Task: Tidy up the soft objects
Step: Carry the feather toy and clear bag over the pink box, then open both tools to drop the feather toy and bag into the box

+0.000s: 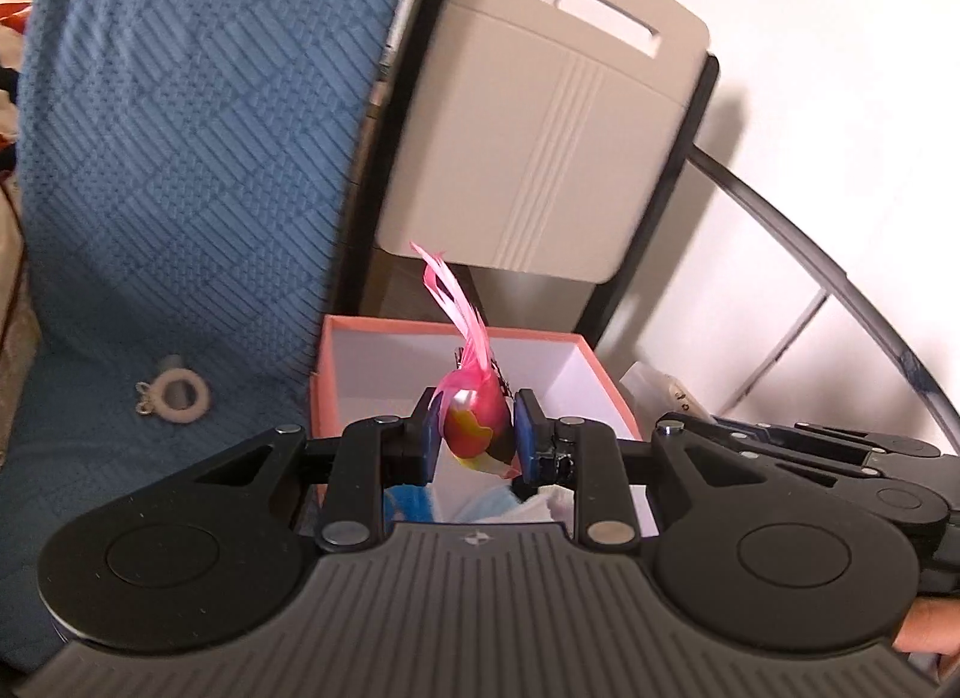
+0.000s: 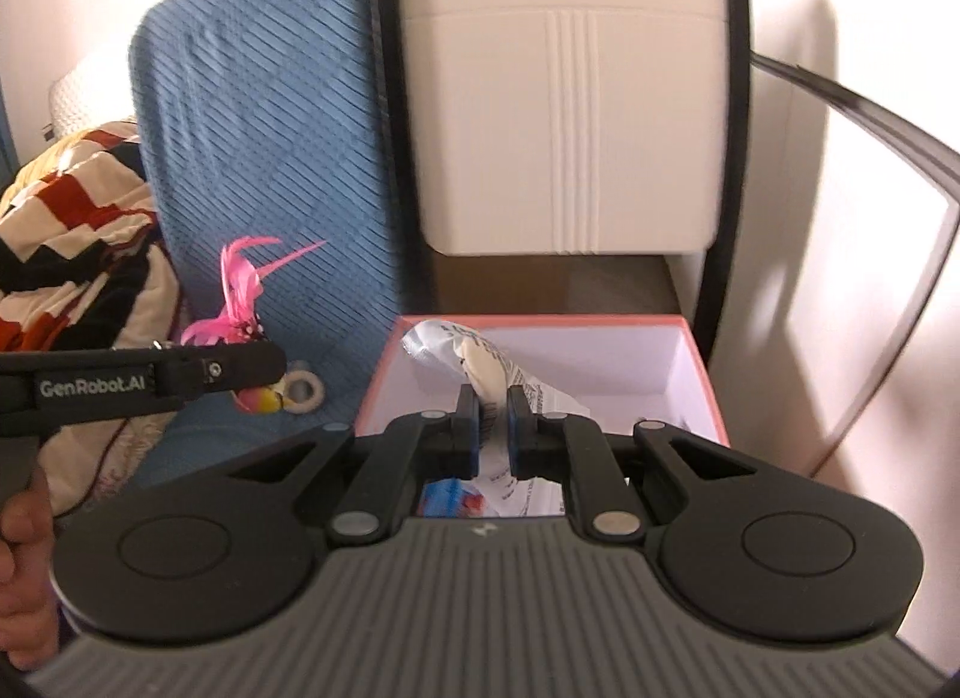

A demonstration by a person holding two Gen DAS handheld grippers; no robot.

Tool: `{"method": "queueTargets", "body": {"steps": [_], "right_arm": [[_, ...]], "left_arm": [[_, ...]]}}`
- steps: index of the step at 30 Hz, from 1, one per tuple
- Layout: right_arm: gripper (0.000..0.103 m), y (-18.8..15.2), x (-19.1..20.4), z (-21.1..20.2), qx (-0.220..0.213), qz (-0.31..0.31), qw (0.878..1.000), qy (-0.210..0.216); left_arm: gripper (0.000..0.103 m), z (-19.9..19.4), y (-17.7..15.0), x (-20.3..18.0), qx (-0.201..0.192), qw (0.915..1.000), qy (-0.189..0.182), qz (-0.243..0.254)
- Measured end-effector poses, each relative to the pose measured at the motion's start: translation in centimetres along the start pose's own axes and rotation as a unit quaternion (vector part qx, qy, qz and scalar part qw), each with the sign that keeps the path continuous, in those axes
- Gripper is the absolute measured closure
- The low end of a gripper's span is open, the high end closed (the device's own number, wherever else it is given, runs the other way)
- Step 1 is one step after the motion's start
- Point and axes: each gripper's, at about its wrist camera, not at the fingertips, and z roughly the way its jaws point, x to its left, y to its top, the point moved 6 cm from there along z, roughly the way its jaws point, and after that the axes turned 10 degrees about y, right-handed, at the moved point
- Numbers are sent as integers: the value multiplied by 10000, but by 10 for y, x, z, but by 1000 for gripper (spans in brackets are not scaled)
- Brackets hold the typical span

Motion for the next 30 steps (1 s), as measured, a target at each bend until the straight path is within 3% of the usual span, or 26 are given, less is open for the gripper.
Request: {"method": "queueTargets", "body": {"steps": [14, 25, 29, 30], "right_arm": [[90, -61, -81, 32, 700, 527, 9953, -408], [88, -84, -107, 47, 893, 823, 9913, -515], [79, -83, -108, 44, 909, 910, 9899, -589], [67, -82, -108, 44, 921, 910, 9896, -624]], "left_arm": [[74, 77, -41, -49, 668, 9972, -89, 315], [73, 105, -60, -63, 910, 9946, -58, 503], [71, 102, -59, -63, 830, 9952, -154, 497], [60, 102, -58, -63, 871, 9949, -153, 493]]}}
